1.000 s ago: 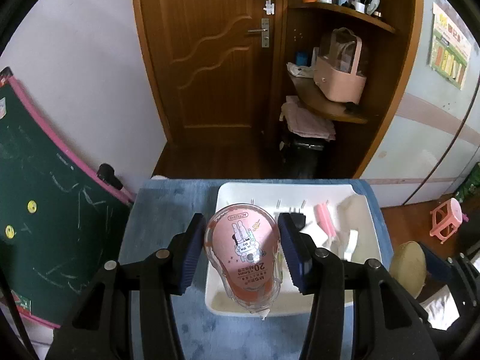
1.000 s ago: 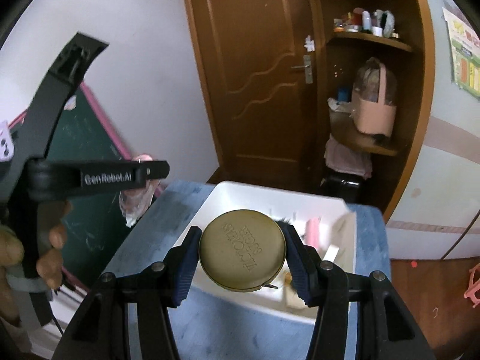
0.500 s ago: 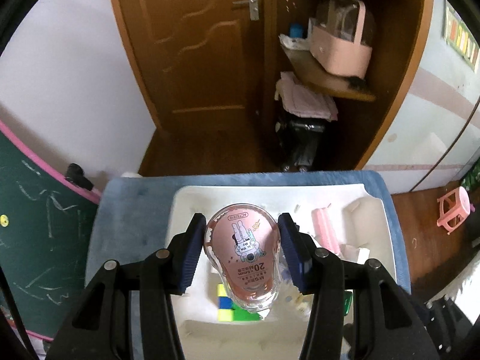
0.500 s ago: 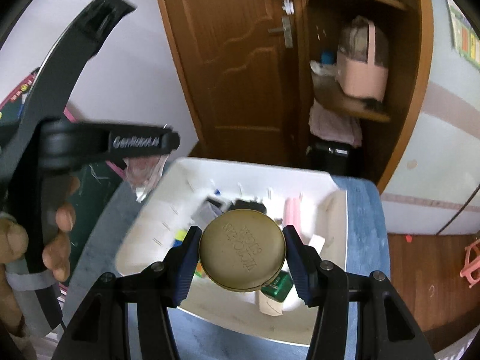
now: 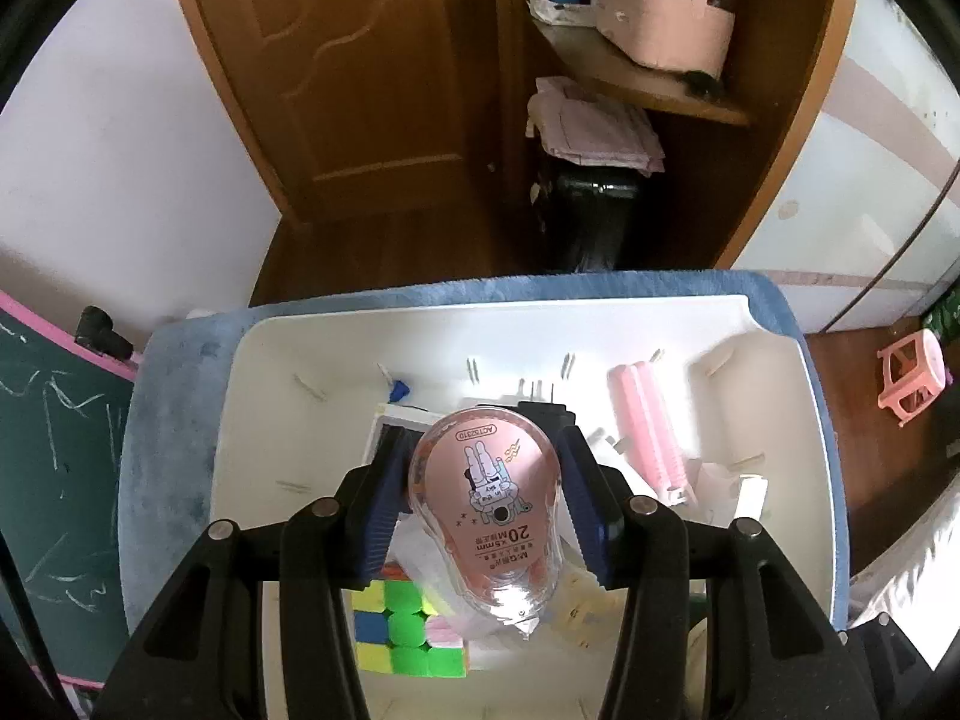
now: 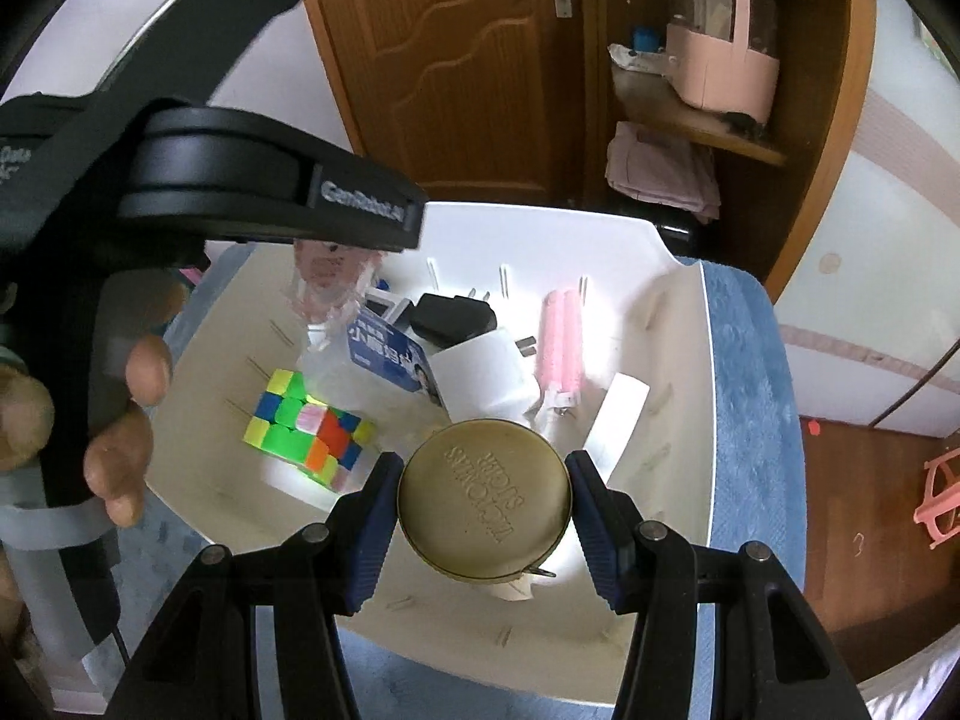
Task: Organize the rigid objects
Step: 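Carry tape dispenser and gold tin into the tray and open both tools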
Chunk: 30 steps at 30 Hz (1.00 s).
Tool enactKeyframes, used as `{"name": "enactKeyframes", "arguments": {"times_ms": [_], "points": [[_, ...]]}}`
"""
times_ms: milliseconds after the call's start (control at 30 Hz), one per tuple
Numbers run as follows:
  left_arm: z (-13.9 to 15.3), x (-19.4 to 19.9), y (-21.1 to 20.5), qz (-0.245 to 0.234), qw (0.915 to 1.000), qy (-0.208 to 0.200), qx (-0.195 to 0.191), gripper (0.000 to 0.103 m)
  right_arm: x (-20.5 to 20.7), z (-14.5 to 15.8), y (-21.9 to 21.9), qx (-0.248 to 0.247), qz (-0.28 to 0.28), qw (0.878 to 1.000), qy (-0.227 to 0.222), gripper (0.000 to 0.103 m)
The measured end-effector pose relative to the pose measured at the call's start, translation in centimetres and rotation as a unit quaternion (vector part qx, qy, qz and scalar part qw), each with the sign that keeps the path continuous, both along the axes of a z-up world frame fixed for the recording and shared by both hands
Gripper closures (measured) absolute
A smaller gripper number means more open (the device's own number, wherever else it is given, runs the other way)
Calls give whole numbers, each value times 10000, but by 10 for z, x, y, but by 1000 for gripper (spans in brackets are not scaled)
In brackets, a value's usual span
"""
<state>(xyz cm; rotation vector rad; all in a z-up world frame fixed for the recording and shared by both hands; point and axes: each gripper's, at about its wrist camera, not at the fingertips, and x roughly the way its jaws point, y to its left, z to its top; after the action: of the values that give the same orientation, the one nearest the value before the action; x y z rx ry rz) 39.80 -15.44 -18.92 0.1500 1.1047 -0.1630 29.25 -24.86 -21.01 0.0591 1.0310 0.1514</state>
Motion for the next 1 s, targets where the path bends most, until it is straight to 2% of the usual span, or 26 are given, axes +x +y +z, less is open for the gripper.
{"name": "enactKeyframes", "arguments": {"times_ms": [333,400,467,533,600,1000], "points": [[-12,6,-9,-38,9999,115,73,49,4,-13,-1,20,37,9999,127,47],[-13,6,-9,-16,9998,177,63,48,4,-13,-2,52,17,9999,120,40],[-14,5,-8,4,9998,208,48,41,4,-12,-2,70,-14,10000,57,37],[-12,3,-7,25,9998,191,75,25,3,-11,-2,98,-14,10000,14,37],[-9,-1,-7,15,9999,143,64,22,3,-10,-2,126,-14,9999,5,37],[17,-19,5,110,9999,-32,82,22,-6,-1,0,238,-118,9996,-31,37]]}}
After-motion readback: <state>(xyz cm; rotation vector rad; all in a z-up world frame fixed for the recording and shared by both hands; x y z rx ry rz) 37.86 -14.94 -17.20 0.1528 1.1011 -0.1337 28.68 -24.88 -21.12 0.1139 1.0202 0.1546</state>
